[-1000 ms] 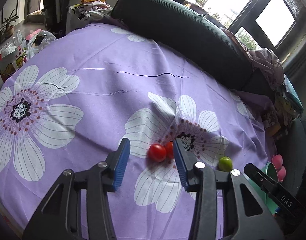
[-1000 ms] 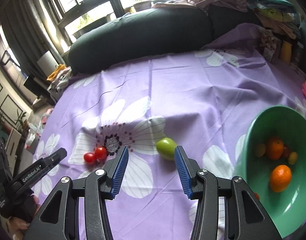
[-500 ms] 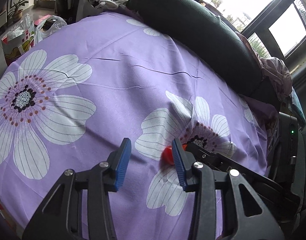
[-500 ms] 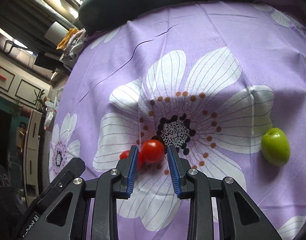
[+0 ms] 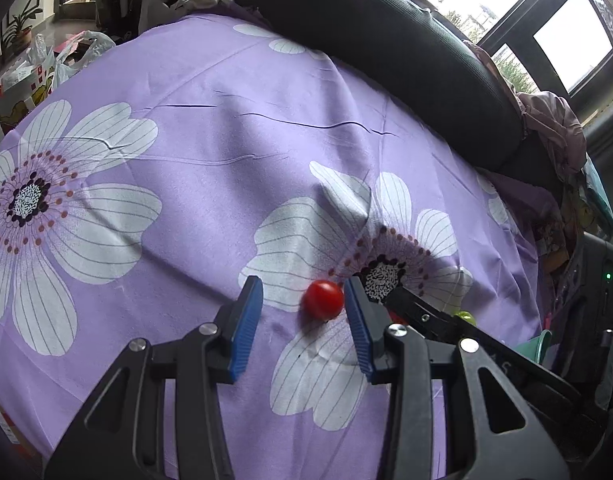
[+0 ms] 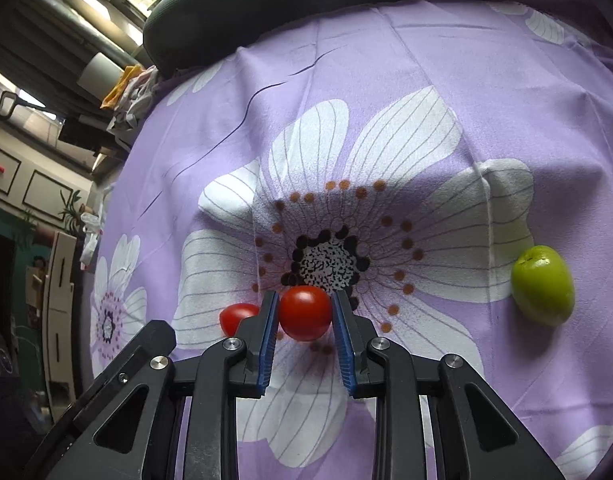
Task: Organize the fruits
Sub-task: 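Close the right gripper on a cherry tomato and lift it, then carry the cherry tomato with the right gripper over the green bowl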
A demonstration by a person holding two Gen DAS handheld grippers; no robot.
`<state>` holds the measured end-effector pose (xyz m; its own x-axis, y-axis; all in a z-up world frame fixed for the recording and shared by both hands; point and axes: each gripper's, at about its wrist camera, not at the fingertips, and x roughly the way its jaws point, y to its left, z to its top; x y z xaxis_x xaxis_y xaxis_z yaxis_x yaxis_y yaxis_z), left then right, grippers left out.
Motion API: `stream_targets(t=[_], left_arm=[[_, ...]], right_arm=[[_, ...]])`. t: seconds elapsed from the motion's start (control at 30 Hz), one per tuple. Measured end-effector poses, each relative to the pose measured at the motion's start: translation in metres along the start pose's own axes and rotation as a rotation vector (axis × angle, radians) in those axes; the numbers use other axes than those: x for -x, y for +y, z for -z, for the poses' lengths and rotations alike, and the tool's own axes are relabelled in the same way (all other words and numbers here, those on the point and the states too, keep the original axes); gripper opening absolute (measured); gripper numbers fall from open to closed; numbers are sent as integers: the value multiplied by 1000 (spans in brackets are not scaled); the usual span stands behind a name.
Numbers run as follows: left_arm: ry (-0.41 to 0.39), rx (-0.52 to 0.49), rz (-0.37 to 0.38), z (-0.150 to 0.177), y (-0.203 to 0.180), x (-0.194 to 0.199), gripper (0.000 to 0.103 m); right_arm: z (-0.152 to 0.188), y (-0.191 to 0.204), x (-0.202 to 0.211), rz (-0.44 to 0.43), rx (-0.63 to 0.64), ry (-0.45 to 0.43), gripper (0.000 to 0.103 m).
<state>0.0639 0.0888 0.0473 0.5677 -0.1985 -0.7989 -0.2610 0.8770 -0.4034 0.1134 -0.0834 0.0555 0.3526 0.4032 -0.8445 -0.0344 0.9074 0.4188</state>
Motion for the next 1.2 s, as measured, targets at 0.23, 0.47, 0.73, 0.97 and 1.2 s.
stream_targets(t=[0.23,0.47,0.73,0.97,1.2], left_arm=[[41,-64,-15,3,-21,-18,41],[76,-110,-96,3,-30,-41,41],[90,-88,-128,1,-29,-58,40],[59,-98,-153,4,-33,-61,26],[35,-110,-137,8,-36,-52,26]], right_arm=[[19,-41,73,-26,-66,-139,29],[27,-59,106,-53,-95,-234,29],[30,-60,120,-55,-87,-282,29],[35,-71,130,-40,-101,-307,29],[37,-83,141,-36,-125,-333,29]])
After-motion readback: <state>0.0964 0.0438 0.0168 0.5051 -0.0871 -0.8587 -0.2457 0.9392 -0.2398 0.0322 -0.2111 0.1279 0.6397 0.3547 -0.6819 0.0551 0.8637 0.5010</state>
